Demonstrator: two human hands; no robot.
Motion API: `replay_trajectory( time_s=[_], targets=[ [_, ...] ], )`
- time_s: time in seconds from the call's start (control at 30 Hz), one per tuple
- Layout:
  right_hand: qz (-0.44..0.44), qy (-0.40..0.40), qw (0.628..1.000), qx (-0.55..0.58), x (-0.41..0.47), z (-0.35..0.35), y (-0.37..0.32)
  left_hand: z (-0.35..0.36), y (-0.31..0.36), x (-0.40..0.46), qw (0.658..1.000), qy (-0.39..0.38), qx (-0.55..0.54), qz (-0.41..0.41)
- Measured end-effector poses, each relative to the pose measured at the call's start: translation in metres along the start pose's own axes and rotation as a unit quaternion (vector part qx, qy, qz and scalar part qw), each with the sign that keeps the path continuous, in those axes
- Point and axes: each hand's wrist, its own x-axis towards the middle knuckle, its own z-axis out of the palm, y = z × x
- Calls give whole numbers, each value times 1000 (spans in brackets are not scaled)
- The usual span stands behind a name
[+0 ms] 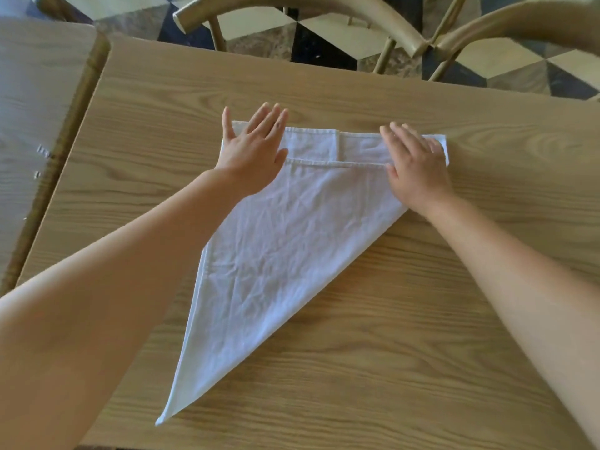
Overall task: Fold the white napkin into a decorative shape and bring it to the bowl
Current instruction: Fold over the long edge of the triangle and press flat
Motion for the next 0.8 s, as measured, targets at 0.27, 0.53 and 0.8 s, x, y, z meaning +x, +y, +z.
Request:
replay_trajectory(
  time_s=[0.27,0.53,0.8],
  targets=[
    [29,-112,993,-4,9,18,8,28,-9,6,999,-25,-20,-11],
    [39,-49,997,35,4,22,16,26,-12,7,999,-10,-42,-16],
    [44,8,999,-4,31,-3,17,-1,-14,28,999,0,-41,-23]
  ],
)
